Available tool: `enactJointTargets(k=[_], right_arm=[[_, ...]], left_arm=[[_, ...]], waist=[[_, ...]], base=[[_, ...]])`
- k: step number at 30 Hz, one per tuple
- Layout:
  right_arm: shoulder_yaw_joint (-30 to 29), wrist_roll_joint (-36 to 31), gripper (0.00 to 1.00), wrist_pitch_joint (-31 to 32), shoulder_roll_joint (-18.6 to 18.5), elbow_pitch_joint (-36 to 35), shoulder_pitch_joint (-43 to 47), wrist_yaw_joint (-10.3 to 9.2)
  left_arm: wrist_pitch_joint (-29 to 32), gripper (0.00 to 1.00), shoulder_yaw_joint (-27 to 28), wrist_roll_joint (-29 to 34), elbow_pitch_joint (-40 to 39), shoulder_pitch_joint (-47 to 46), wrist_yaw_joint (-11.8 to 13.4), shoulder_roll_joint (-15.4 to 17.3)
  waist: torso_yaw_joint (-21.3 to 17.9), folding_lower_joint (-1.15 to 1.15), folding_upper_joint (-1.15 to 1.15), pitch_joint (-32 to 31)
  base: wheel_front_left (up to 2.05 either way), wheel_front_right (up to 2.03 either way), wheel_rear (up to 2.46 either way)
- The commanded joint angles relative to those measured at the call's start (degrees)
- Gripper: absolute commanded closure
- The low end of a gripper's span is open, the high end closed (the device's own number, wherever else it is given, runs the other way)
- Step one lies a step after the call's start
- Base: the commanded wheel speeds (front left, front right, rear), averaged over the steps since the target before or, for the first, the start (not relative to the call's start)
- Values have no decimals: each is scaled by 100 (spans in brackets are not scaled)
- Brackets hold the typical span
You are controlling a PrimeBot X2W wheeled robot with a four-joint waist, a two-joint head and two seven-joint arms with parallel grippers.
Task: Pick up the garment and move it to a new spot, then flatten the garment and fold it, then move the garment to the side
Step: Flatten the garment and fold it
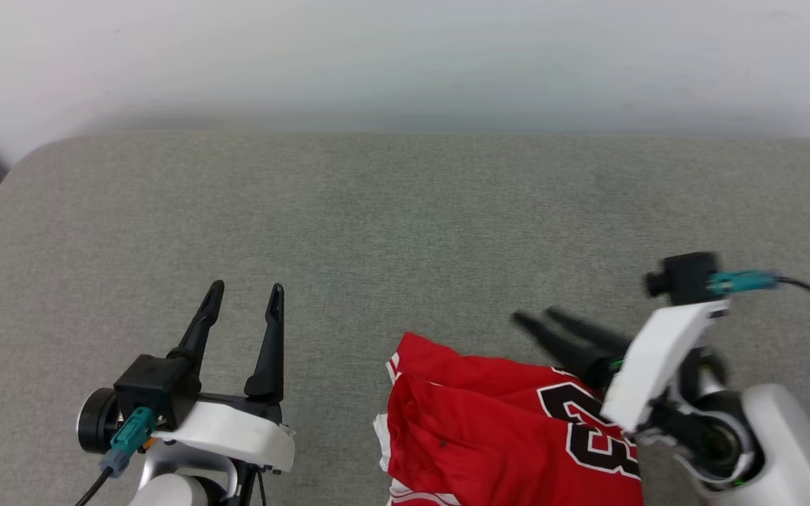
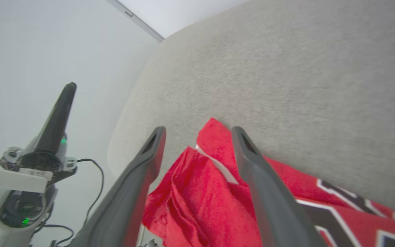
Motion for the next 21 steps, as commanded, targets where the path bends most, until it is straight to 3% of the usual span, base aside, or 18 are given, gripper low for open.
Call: enactJointTargets(k=[1,2,6,12,21], right_arm=[[-52,-237,0,-154,-96,-55,32,-2],[-288,-829,0,-557,-221,-144,160,-2],[-985,-1944,0,-1177,-387,-281,431,-2],[-1959,-3375,0,-2078,-343,-773,1034,-2],[-2127,-3878,0,-3194,-274,-1267,1709,-2]], left_arm=[[-28,0,14,-9,18,8,26,2],[-51,0,44,-29,45,36,37,19],[-83,0,105,-55,100,95,76,38],[-218,0,210,-85,218,215,89,43],[-370,0,362,-48,425,548,55,36]], waist=[[-47,0,0,-16],[-115,0,0,-31],[-216,0,0,-105],[-325,0,0,-230],[-446,0,0,-511]], base=[[0,0,0],[0,0,0],[0,0,0],[0,0,0],[0,0,0]])
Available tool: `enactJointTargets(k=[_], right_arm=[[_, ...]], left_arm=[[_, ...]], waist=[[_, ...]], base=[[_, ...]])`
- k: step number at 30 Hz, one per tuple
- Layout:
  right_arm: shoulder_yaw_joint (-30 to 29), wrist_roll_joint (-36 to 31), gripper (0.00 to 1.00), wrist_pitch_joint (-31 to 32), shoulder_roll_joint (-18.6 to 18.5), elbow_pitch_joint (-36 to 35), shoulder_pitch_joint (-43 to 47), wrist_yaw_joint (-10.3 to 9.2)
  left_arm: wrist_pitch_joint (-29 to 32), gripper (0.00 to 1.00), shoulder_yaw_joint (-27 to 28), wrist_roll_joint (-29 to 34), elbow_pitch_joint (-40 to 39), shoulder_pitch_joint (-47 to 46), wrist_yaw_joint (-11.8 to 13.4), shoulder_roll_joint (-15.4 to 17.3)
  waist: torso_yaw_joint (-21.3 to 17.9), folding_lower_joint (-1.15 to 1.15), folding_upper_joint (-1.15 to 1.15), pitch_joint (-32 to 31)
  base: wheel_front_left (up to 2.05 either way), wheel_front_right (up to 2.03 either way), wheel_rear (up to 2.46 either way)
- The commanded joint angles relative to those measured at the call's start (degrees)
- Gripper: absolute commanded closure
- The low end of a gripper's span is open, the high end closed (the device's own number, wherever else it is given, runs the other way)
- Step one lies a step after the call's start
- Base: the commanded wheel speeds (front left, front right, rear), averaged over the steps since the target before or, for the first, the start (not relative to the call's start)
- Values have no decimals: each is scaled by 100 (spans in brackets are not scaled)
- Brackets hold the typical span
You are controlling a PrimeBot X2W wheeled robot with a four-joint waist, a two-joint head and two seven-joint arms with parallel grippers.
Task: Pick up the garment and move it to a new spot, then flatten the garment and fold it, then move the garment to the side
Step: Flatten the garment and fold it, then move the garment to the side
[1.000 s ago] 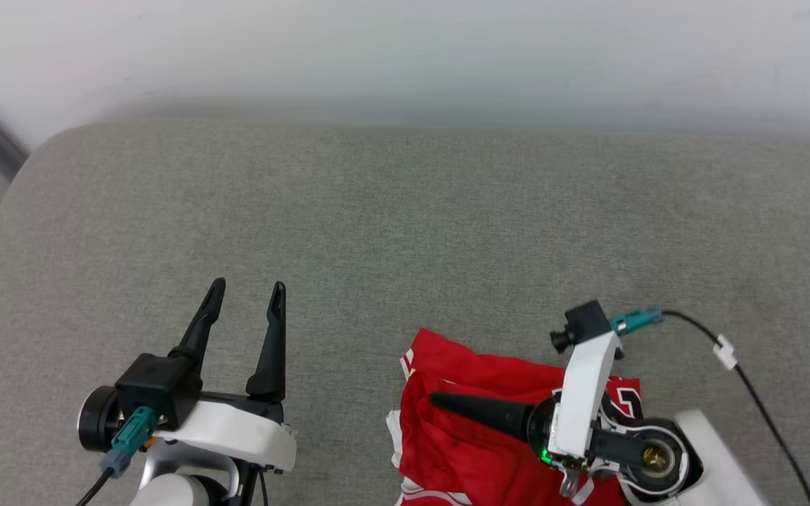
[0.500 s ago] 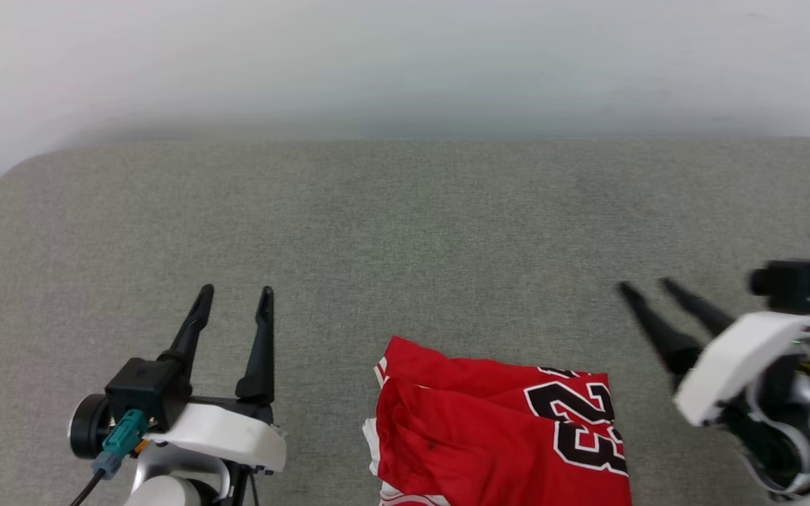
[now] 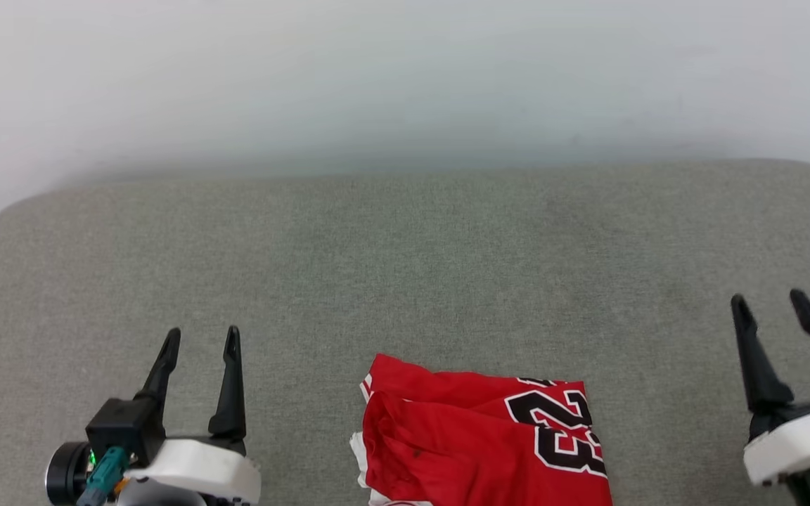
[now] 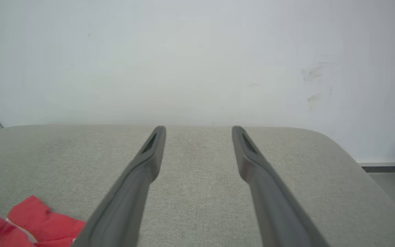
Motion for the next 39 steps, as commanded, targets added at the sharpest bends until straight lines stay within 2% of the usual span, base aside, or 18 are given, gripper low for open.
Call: enactJointTargets(k=[1,7,16,24,29,35,39], right_arm=[[14,-22,0,-75,53,-43,137,-2],[163,-94,0,-223,215,-136,537,-2],[254,-78,0,-162,299,-345,475,-2],[-11,180,0,259,275,-277,603,-2],[-501,993,0,1290,72,46,517,-2],[-1108,1765,0,3239,-371,516,266,-2],[-1487,2083,0,4773,-209,637,3,-2]], left_arm=[[-45,0,19,32,15,104,-6,-12],[-75,0,75,94,52,381,-28,-81],[-86,0,195,104,105,347,-108,-193],[-89,0,350,169,102,292,-174,-283],[-88,0,517,253,42,224,-213,-404],[-84,0,686,435,-78,126,-280,-605],[-83,0,802,578,-163,20,-354,-747]], waist=[[-24,0,0,-75],[-90,0,0,-236],[-204,0,0,-218],[-143,0,0,-166],[1,0,0,-31],[315,0,0,239],[529,0,0,468]], base=[[0,0,0],[0,0,0],[0,0,0],[0,0,0],[0,0,0],[0,0,0],[0,0,0]])
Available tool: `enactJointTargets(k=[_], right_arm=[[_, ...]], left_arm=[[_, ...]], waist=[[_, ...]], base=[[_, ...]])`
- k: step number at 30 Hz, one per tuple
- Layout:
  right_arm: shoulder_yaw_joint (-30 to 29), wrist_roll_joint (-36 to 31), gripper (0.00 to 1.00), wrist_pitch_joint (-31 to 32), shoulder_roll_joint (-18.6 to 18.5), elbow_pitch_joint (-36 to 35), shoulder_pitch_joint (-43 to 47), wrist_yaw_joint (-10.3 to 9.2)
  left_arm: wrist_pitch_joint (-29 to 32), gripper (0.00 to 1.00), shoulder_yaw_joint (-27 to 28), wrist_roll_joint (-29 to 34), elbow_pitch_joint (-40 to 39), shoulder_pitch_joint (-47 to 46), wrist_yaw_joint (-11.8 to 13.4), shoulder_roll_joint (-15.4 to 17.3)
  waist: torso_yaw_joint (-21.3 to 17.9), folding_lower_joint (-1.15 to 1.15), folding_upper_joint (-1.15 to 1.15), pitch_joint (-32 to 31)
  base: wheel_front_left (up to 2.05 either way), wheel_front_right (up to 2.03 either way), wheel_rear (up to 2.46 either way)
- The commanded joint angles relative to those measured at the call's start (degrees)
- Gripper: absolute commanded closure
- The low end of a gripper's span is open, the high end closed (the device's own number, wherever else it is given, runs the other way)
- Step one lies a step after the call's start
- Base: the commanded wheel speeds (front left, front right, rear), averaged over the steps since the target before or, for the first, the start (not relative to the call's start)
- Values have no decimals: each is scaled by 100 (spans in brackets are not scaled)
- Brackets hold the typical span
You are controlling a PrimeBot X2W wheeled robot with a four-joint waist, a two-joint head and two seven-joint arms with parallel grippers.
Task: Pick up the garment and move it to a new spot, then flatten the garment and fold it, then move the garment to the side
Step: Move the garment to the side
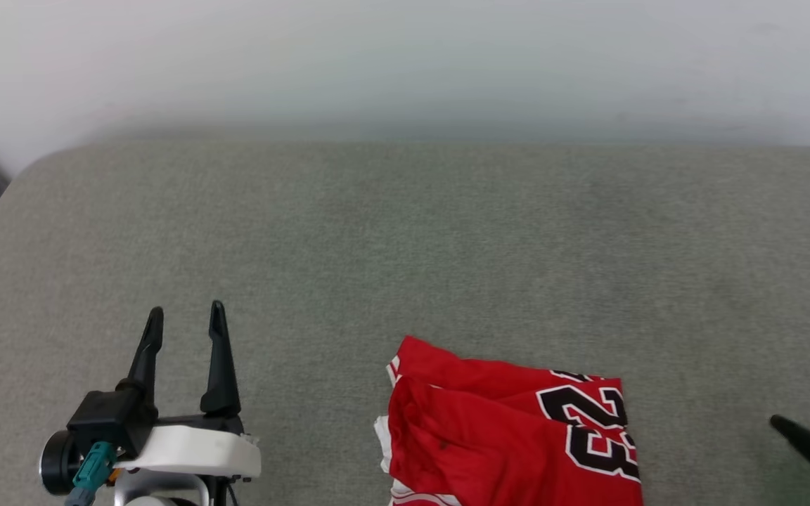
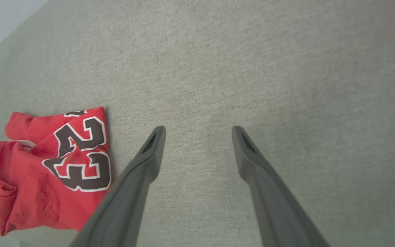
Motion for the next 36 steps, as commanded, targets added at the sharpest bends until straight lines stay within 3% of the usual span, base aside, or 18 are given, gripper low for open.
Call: enactJointTargets(k=[1,4,8,17,18,19,20,27,31,36], right_arm=[[-84,126,0,448,193,-12,-182,-1],[-224,212,0,1402,597,-71,-350,-1],[-250,381,0,2138,1092,-102,-506,-1],[154,1120,0,2194,1353,931,-647,-4],[236,1172,15,2150,1357,1040,-641,-5],[282,1237,69,2119,1360,1138,-637,-5],[323,1299,100,2075,1362,1204,-643,-5],[686,1009,100,1635,1141,755,-928,-1],[1137,623,100,1370,822,408,-1000,-2],[1980,-118,100,882,124,-42,-1320,-1]], left_arm=[[-26,0,41,75,-52,-109,-44,-81],[-23,0,92,172,-85,-164,-113,-177],[-20,0,140,298,-105,-273,-217,-306],[-20,0,216,504,53,-525,-438,-504],[-20,0,224,523,72,-533,-451,-519],[-20,0,229,531,88,-529,-477,-537],[-20,0,242,552,104,-520,-496,-547],[-20,0,295,637,223,-399,-547,-562],[-20,0,317,664,253,-361,-570,-540],[-19,0,325,666,243,-312,-620,-541]], waist=[[204,0,0,212],[354,0,0,369],[502,0,0,571],[662,0,0,773],[669,0,0,771],[675,0,0,758],[676,0,0,743],[509,0,0,451],[340,0,0,323],[-69,0,0,217]], base=[[0,0,0],[0,0,0],[0,0,0],[0,0,0],[0,0,0],[0,0,0],[0,0,0],[0,0,0],[0,0,0],[0,0,0]])
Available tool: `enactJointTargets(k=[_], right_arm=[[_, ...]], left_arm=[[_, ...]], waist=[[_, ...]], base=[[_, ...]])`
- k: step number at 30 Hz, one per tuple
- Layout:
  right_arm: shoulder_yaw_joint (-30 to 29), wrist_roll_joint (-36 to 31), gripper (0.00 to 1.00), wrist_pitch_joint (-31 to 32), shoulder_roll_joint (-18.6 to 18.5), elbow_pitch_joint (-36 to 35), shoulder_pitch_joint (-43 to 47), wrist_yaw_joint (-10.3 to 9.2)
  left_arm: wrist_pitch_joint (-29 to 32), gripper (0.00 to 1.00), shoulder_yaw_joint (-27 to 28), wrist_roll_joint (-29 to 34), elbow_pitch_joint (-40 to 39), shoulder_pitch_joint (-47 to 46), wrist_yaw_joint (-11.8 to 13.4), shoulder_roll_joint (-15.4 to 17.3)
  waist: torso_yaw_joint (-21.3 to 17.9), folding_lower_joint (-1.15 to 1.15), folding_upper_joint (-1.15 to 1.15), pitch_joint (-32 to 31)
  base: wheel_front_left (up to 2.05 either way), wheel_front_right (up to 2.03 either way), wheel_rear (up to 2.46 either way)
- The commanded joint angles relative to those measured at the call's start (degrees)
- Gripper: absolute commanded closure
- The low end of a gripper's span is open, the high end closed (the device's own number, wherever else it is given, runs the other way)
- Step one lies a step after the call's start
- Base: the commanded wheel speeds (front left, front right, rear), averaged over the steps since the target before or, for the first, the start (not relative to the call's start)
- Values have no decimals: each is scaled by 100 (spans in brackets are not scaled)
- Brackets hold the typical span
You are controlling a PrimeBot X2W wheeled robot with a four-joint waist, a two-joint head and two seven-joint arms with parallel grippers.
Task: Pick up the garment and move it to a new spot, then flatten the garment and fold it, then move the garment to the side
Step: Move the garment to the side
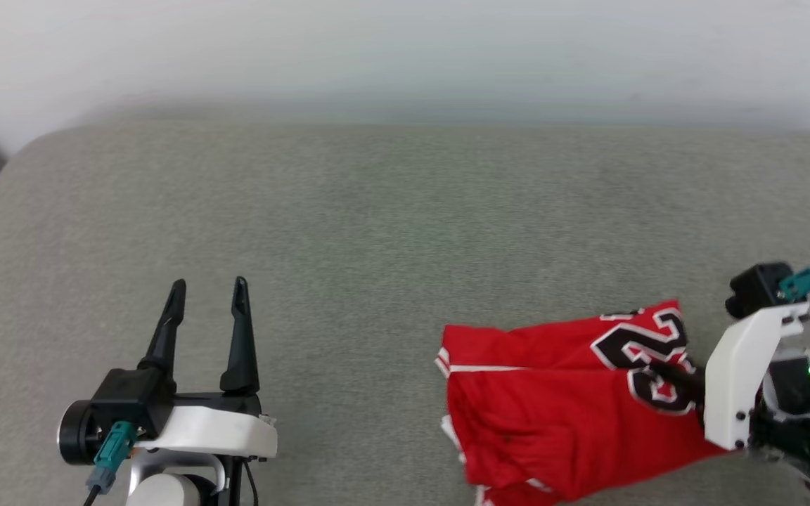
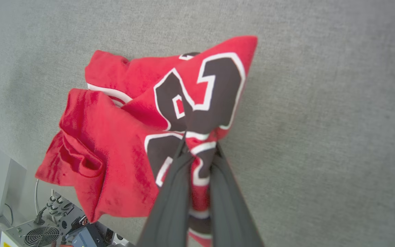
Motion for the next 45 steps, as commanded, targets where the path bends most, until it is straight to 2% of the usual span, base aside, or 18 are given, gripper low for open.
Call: enactJointTargets(k=[1,8,12,17,22,28,31,36,37,38,39,40,45], right_arm=[[84,-113,100,-70,-144,-56,-163,-4],[518,-858,100,-524,-861,-138,-692,-4],[486,-1015,100,-846,-1054,165,-1024,-5],[227,-1147,100,-1407,-1139,706,-1456,-5],[-152,-1358,100,-1993,-1305,1368,-1899,-5],[-720,-1786,100,-2920,-1558,2131,-2484,-5],[-1044,-2004,100,-3392,-1573,2493,-2753,-5],[-1415,-2354,100,-4029,-1381,3093,-3058,-5],[-1467,-2438,97,-4177,-1307,3214,-3107,-5],[-1498,-2532,78,-4302,-1250,3336,-3126,-5],[-1544,-2593,36,-4446,-1182,3441,-3154,-5],[-1601,-2669,0,-4576,-1133,3548,-3183,-5],[-1755,-3012,0,-5327,-968,3889,-3242,-5]], left_arm=[[-12,0,15,3,-24,46,-15,-11],[-13,0,-47,92,-147,-146,-101,-65],[-13,0,-69,178,-245,-311,-139,7],[131,0,-207,349,-478,-716,-250,179],[409,0,-365,536,-833,-1255,-396,341],[661,0,-501,728,-1213,-1722,-475,463],[743,0,-535,794,-1384,-1878,-484,519],[856,0,-565,859,-1588,-2016,-488,579],[875,0,-564,865,-1615,-2025,-476,595],[893,0,-559,864,-1624,-2019,-466,608],[903,0,-554,860,-1626,-2004,-455,626],[906,0,-545,854,-1619,-1984,-457,638],[850,0,-466,771,-1482,-1806,-404,665]], waist=[[-263,0,0,-59],[-1115,0,0,187],[-1670,0,0,548],[-2096,0,0,1167],[-2256,0,0,1913],[-2234,0,0,2566],[-2196,0,0,2794],[-2121,0,0,3033],[-2115,0,0,3067],[-2111,0,0,3087],[-2110,0,0,3092],[-2109,0,0,3089],[-2130,0,0,2861]], base=[[0,0,0],[0,0,0],[0,0,0],[0,0,0],[0,0,0],[0,0,0],[0,0,0],[0,0,0],[0,0,0],[0,0,0],[0,0,0],[0,0,0],[0,0,0]])
